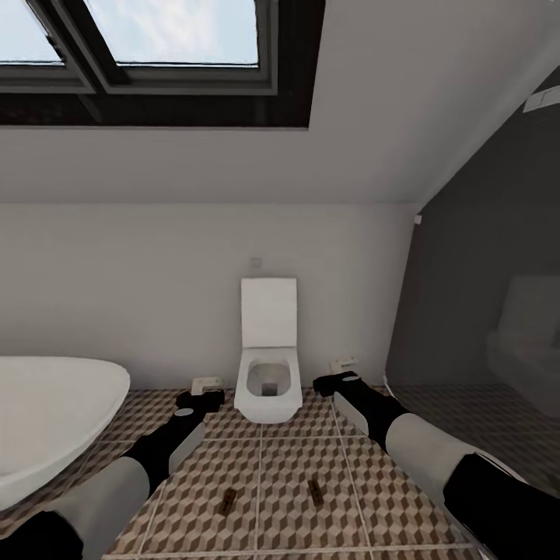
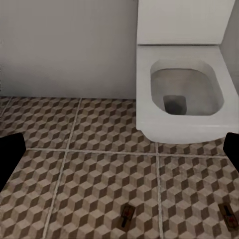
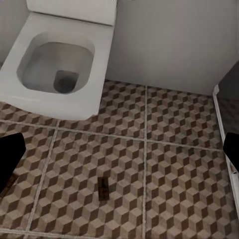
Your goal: Take the four mousetraps from the cabinet in the bathroom and place them on the bathroom floor. Make sure all four end up on the same floor surface, and ensure that at least two of them are either under or directly next to the same bathroom sink.
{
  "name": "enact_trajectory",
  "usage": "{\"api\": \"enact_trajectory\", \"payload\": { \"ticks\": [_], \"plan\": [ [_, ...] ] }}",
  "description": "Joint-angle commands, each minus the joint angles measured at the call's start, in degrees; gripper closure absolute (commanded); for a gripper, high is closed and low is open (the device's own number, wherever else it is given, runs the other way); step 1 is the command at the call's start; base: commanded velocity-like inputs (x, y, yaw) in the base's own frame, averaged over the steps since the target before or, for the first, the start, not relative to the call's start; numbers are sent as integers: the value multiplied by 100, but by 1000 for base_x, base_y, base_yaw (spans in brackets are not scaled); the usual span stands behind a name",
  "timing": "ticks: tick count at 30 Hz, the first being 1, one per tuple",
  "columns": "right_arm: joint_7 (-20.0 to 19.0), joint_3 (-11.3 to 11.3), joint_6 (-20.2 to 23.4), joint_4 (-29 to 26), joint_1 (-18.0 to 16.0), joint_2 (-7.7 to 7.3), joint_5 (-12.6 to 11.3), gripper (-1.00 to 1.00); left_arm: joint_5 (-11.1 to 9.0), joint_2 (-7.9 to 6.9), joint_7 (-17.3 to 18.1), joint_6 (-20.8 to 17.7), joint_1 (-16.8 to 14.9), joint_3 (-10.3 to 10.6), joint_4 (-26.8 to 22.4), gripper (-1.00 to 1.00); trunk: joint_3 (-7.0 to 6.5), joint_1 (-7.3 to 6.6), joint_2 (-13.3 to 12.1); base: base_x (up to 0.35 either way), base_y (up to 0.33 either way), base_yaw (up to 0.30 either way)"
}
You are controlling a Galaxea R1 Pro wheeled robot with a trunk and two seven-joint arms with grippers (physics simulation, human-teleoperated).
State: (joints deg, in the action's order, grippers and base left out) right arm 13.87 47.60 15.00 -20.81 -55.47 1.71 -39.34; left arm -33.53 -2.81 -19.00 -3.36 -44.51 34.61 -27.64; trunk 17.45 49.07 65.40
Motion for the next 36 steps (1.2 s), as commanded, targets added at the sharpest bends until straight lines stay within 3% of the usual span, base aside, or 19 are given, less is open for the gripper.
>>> {"api": "enact_trajectory", "payload": {
  "ticks": [1,28,36],
  "plan": [
    [45,48,21,-10,-7,-4,-47,-100,-31,-9,-51,-27,-5,50,-9,-100,-11,-22,-37,0,0,0],
    [45,48,-2,-9,8,-11,-46,-100,-31,-9,-51,-20,-5,48,124,-100,-495,-615,-1119,0,0,0],
    [43,48,-407,-7,49,-23,-47,-100,-31,-9,-20,3,-5,52,546,-100,-639,-791,-1440,0,0,0]
  ]
}}
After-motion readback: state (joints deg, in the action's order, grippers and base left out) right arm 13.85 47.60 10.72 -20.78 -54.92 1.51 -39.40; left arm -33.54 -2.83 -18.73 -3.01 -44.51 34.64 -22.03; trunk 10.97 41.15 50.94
